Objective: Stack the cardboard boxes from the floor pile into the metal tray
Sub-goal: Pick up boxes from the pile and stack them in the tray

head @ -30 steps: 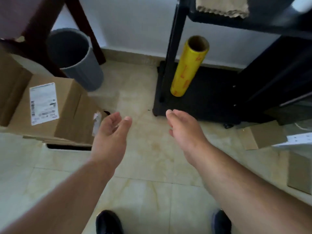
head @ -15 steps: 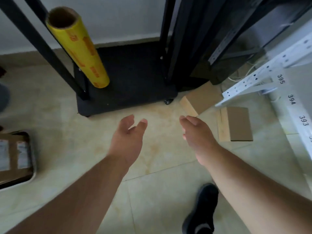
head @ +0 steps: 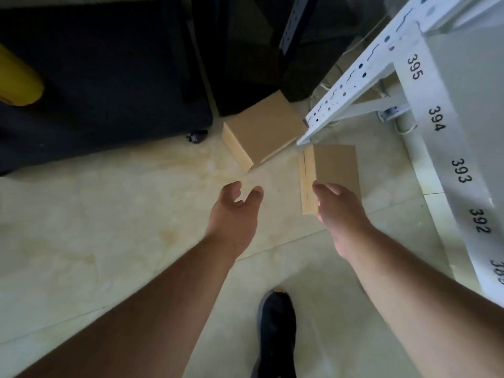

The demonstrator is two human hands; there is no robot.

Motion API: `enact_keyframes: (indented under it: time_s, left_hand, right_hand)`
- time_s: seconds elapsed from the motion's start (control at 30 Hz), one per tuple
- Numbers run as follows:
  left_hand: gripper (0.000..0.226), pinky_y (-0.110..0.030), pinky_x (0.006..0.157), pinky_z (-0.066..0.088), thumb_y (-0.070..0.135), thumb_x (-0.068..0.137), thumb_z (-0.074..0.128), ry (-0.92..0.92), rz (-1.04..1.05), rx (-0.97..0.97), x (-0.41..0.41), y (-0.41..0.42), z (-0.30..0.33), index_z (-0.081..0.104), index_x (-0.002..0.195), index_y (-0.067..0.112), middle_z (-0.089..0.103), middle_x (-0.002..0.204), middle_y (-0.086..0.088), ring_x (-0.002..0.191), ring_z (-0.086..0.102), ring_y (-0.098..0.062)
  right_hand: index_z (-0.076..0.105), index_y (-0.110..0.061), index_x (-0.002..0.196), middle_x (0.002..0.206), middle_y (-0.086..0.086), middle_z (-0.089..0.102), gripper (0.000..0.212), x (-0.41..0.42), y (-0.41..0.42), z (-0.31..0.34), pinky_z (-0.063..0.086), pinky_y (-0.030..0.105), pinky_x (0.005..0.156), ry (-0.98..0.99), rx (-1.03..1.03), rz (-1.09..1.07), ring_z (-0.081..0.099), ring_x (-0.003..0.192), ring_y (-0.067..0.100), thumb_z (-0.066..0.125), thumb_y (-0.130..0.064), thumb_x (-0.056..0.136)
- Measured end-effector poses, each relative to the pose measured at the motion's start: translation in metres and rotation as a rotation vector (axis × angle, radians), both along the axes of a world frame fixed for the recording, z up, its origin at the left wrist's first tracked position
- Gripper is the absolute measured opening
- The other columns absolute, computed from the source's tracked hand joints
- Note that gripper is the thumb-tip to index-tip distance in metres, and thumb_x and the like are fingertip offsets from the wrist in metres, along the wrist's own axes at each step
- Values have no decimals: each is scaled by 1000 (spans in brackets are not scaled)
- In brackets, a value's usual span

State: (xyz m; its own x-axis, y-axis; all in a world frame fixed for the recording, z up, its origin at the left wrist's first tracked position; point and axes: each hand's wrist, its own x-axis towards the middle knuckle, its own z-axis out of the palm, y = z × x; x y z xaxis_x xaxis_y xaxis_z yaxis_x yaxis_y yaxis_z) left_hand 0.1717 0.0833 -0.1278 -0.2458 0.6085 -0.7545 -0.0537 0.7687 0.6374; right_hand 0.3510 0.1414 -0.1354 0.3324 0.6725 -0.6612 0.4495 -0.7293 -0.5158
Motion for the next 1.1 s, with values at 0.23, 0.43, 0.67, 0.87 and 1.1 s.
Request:
enact_keyframes:
  time_s: [0.23,0.43,0.67,0.87,1.1]
  left_hand:
    - [64,-24,94,32,54,101,56,-92,-33,-31,90,29,-71,39,158,31,47,160,6,143,47,-17]
    - [69,-27,101,33,56,100,53,-147,-112,-34,146,46,-120,33,161,31,43,164,5,146,45,-19]
    - [54,-38,106,45,48,102,51,-188,-281,-61,169,52,-143,47,151,26,56,149,-5,131,55,-29]
    - [56,-41,94,53,54,86,46,-65,-319,-48,147,52,-142,59,135,28,60,132,-9,112,62,-34]
    - [53,-37,102,50,47,98,52,13,-386,-30,90,38,-118,54,148,30,58,136,-2,116,60,-27]
  right_hand:
    - [46,-16,154,156,4,49,61,77,22,-69,35,31,99,-149,9,35,47,140,26,51,-43,100]
    - [39,-13,155,156,9,48,66,122,37,-110,39,34,104,-282,-15,4,48,139,32,55,-40,98]
    - [48,-11,147,141,12,58,66,130,43,-129,46,42,101,-249,-93,-89,57,122,36,55,-45,90]
    - [58,-19,134,122,3,66,56,109,31,-125,47,32,76,-218,-67,-98,63,100,27,56,-48,86]
    - [48,-26,120,94,-8,55,26,67,17,-91,38,30,71,-131,-35,-93,51,77,12,58,-38,98]
